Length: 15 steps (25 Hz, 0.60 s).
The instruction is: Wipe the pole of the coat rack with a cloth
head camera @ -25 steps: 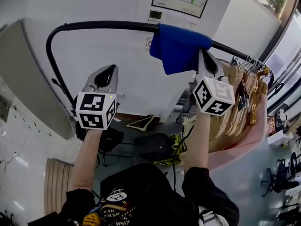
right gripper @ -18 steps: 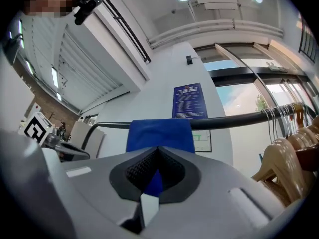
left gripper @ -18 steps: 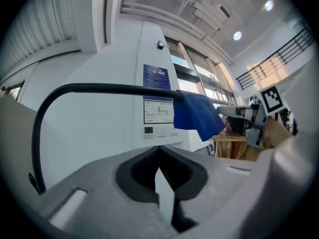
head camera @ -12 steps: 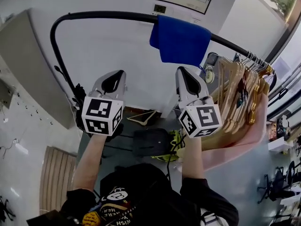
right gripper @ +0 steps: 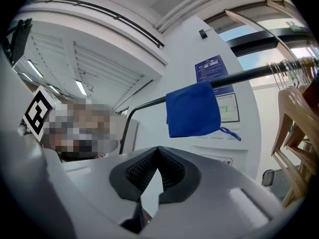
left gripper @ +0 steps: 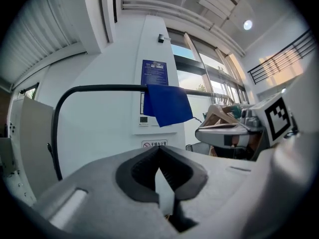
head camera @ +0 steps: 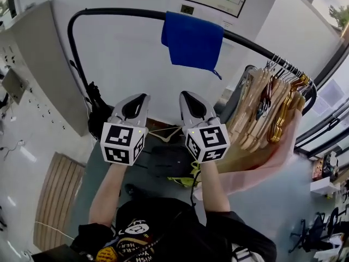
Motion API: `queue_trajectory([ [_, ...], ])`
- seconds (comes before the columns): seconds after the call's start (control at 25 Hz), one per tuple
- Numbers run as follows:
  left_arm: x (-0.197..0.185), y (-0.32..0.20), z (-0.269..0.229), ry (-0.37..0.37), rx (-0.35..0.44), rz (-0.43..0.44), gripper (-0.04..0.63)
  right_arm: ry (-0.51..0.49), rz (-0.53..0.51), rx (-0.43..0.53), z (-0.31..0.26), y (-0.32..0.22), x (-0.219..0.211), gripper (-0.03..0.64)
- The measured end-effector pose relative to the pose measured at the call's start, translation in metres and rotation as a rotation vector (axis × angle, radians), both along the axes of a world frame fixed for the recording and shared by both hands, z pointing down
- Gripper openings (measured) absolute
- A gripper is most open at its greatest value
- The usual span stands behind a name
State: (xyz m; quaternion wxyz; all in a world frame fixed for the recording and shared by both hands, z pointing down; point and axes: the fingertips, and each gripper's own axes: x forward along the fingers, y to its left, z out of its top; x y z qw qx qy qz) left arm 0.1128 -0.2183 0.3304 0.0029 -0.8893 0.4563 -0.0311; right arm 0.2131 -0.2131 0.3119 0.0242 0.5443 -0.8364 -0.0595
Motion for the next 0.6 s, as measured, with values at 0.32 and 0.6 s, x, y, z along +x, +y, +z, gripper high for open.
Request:
queue_trajectory([
  [0.32, 0.020, 0.043, 0.031, -0.010, -0.047, -0.035, 0.003, -0.011, -0.043, -0.084, 0.044, 0.031, 0.010, 0.002],
  [0.6, 0.030, 0.055, 0.034, -0.010, -0.055, -0.033, 0.003, -0.003, -0.057, -0.090, 0.047, 0.043, 0.010, 0.002],
])
